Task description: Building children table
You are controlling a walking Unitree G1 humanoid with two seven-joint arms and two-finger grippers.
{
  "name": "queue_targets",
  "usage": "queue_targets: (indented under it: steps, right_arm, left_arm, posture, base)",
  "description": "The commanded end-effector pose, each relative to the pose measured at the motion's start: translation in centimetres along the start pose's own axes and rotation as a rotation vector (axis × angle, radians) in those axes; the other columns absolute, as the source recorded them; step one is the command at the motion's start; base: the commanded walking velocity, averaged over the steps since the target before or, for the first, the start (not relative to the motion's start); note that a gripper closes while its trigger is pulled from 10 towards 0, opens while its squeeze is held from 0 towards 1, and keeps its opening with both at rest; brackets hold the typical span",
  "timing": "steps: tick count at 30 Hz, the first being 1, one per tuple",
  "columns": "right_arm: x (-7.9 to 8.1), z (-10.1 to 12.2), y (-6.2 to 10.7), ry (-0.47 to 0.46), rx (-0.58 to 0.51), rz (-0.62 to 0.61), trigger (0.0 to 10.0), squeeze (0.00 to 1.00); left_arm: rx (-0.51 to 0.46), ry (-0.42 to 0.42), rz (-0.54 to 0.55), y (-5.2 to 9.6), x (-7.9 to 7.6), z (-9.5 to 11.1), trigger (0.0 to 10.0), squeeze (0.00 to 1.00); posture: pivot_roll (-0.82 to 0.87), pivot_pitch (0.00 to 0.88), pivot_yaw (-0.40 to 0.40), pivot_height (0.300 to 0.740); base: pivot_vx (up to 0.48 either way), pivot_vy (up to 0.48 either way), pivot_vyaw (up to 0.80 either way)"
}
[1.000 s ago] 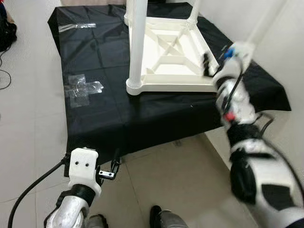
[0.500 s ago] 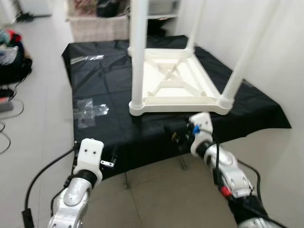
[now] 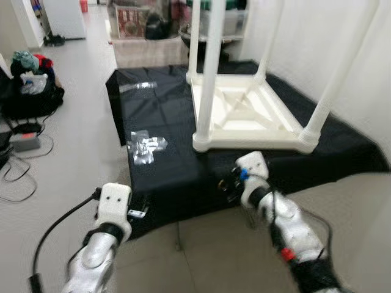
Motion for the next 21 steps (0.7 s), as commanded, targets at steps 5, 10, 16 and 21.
queue_targets:
  steps: [5,10,16,21]
  right_arm:
    - [0.24,0.25,0.15,-0.001,-0.01,-0.008,10.0,0.0]
    - [0.46,0.33,0.41,-0.035,-0.008,-0.016,10.0,0.0]
    - [0.48,0.24,0.63,-0.041,-0.001,-0.011,10.0,0.0]
    - [0.28,0.16,0.73,-0.031,0.005,-0.007,10.0,0.0]
  left_arm:
    - [0.061,-0.02,-0.054,0.09,-0.81,-1.19,10.0,0.0]
    - [0.071,-0.036,-0.082,0.41,-0.9,-1.17,10.0,0.0]
    - [0.081,-0.034,-0.068,0.6,-0.99,-1.34,10.0,0.0]
    - [0.085,-0.004,-0.066,0.38,-1.19,-1.44,10.0,0.0]
  posture:
    - [-0.01,0.0,-0.037,0.74]
    - [-0.01,0.0,-0.036,0.74]
    - [-0.04,0.0,-0.04,0.74]
    - [-0.06,0.0,-0.039,0.74]
  base:
    - [0.0,0.0,0.0]
    - [0.0,0.0,0.0]
    - [0.0,-0.08,0.0]
    - [0.0,-0.475,0.0]
Point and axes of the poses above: a point about 5 cm out from each wrist's last joint towards the gripper, its own y axis pointing back from the gripper into the wrist, its own z axis along the axis of the wrist's last joint, x = y × z, the point moved 1 cm from there along -y, pointing out of the wrist towards the gripper, and after that the axes turned 15 degrees about y, right-handed, at the moved point
